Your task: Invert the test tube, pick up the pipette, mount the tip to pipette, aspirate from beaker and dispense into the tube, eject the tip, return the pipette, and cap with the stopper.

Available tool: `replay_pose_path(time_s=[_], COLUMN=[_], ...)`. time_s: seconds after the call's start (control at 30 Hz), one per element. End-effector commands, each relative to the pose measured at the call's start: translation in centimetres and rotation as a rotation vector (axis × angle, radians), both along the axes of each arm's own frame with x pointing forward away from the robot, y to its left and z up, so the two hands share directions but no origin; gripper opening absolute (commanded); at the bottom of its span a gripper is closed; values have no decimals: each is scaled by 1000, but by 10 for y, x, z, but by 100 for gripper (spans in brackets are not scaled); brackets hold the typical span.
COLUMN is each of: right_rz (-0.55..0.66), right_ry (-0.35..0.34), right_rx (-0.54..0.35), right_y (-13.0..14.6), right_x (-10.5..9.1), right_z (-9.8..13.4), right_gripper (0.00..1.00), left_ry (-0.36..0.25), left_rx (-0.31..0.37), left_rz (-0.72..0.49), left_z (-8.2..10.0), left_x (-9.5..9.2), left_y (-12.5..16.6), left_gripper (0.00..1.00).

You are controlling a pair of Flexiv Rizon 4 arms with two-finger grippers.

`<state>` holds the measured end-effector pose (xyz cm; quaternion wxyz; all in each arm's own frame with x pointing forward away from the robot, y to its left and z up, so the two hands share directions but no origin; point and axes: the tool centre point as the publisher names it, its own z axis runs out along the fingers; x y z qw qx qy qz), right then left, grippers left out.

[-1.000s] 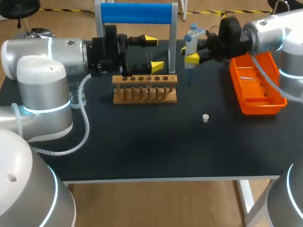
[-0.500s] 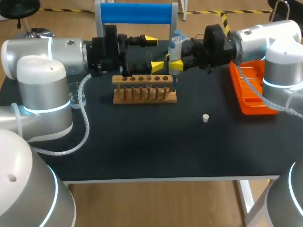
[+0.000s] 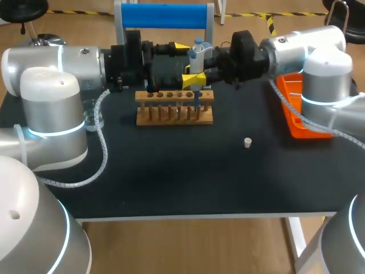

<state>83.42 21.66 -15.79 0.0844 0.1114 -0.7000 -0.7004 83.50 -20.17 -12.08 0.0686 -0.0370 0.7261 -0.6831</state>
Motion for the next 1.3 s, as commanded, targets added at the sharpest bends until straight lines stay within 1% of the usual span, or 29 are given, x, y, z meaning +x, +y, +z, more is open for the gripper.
replay_pose_path(time_s=[0.03,0.5,1.07,1.13,1.17,1.23,1.27,1.3], right_rz=[-5,-55,-91,-94,-96,-100,-102,-104], right_ry=[-4,-30,-39,-40,-40,-41,-41,-42], right_rx=[1,0,4,5,5,6,7,7], right_y=[8,17,21,21,21,20,20,20], right_x=[0,-3,-3,-3,-3,-3,-3,-2], right_z=[0,-2,-2,-2,-2,-2,-2,-2], right_gripper=[0,0,0,0,0,0,0,0], left_ry=[-1,-1,-1,-1,-1,-1,-1,-1], left_rx=[-1,-1,-1,-1,-1,-1,-1,-1], left_rz=[4,4,4,4,4,4,4,4], left_z=[0,0,0,0,0,0,0,0], left_x=[-1,-1,-1,-1,-1,-1,-1,-1], left_y=[-1,-1,-1,-1,-1,-1,-1,-1], left_gripper=[100,100,100,93,92,76,76,67])
